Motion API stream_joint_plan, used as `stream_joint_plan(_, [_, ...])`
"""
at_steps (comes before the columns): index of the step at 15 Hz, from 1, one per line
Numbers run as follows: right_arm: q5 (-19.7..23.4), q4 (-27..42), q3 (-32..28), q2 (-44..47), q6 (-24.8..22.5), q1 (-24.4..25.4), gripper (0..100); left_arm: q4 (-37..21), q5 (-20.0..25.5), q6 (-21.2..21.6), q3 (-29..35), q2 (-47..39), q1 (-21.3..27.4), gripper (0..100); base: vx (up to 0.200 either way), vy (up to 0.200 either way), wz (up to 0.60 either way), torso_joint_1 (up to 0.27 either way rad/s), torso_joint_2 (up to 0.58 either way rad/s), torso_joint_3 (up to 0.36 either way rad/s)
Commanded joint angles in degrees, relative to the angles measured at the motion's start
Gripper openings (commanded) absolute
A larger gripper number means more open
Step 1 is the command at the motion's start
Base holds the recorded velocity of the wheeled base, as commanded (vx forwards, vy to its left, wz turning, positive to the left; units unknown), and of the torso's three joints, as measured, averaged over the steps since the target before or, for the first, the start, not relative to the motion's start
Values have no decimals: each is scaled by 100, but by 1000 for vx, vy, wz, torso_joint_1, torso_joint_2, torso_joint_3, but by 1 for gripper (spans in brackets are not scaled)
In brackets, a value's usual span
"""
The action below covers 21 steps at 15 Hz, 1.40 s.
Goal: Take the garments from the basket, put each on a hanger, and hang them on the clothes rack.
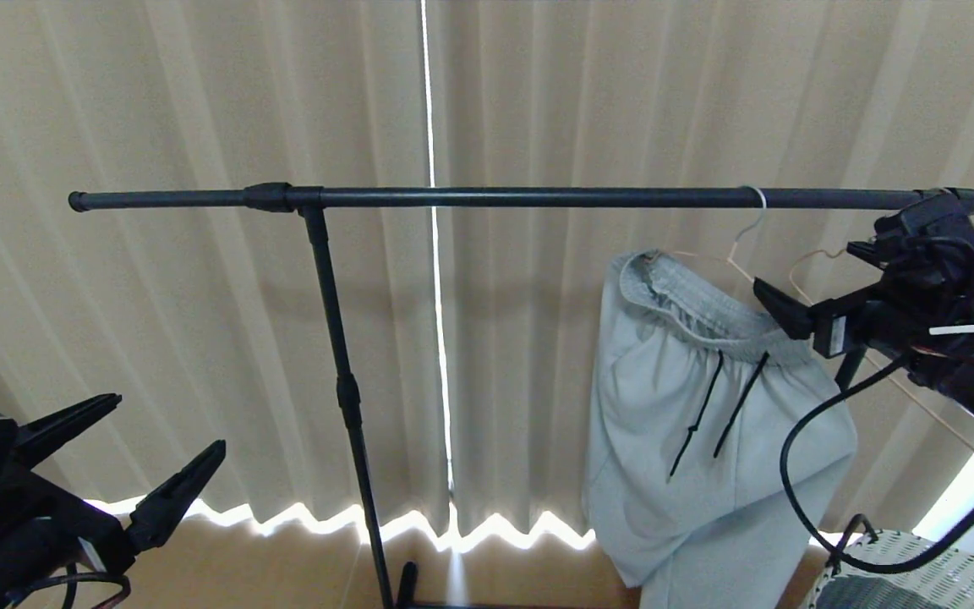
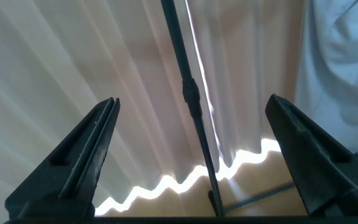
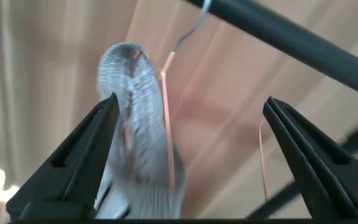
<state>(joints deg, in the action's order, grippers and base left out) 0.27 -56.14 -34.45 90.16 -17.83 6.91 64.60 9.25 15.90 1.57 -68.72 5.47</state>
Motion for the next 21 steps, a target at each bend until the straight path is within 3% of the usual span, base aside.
stream_joint_plan(1, [0,50,527,-930,298,-6,100,-17,-2,-16,-148,315,-249,100,0,0,0,0,0,0])
stream_joint_plan(8, [-9,622,1248,-1809,764,-14,100,-334,-2,-43,-157,834,-512,100,0,0,0,0,0,0])
stream_joint_plan(18, [-18,789,1344,-1827,825,-14,100,-334,-2,-25,-157,895,-503,100,-200,-200,0,2,2,4])
stream_joint_plan(21, [-18,789,1344,-1827,817,-14,100,-334,-2,-34,-157,895,-503,100,0,0,0,0,0,0])
